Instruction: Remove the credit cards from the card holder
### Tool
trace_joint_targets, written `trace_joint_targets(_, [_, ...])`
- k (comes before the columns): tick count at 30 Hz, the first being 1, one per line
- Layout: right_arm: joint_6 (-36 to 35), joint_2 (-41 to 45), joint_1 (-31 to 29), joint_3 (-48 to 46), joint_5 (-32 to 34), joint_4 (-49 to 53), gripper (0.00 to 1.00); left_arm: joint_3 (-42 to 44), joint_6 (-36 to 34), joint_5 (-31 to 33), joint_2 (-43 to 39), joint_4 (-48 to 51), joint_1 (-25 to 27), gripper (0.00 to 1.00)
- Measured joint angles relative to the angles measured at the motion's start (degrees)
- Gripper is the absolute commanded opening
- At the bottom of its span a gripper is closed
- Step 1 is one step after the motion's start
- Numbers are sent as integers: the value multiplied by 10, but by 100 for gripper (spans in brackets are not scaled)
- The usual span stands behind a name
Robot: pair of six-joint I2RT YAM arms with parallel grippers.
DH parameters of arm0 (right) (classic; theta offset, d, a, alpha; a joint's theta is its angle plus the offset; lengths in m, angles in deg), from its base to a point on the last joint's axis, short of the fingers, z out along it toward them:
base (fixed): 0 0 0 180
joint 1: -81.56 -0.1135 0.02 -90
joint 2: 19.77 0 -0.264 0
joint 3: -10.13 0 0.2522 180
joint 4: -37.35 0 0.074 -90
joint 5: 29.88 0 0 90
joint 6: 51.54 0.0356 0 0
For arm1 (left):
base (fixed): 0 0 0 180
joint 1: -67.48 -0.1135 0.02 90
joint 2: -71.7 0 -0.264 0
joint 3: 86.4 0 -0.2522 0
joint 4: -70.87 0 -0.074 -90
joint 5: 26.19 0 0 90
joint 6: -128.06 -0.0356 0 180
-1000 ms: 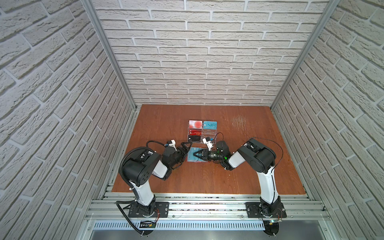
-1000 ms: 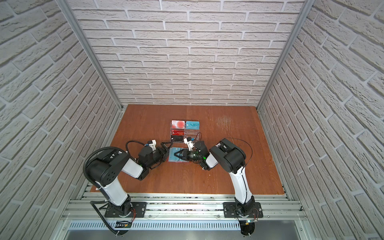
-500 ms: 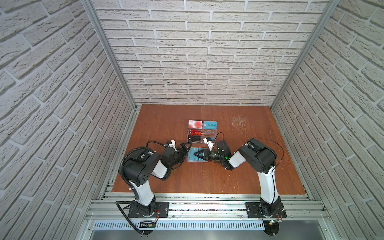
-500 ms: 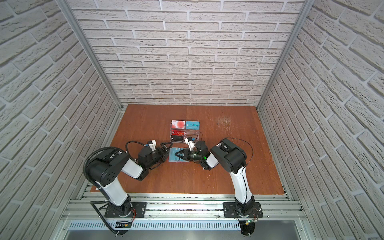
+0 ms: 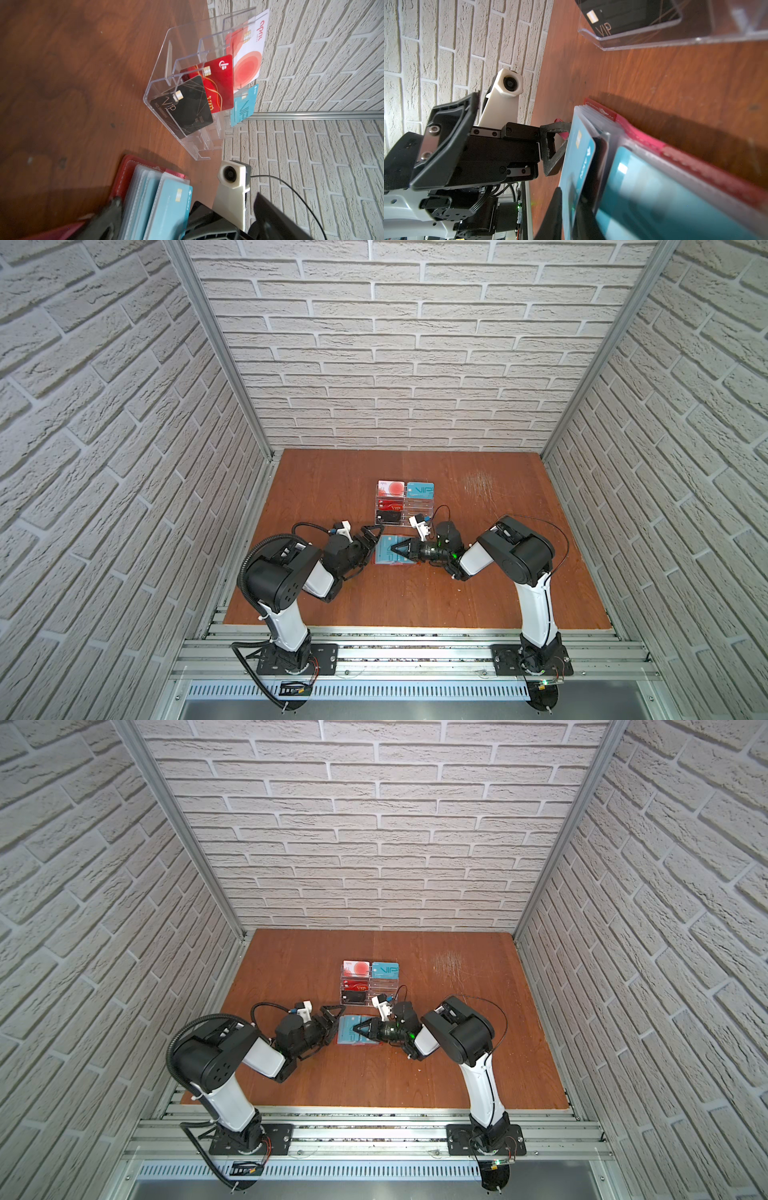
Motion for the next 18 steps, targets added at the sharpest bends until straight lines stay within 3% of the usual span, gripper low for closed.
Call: trace_joint_targets(18, [10,1,7,-9,0,-13,11,1,2,0,0,-1,0,98])
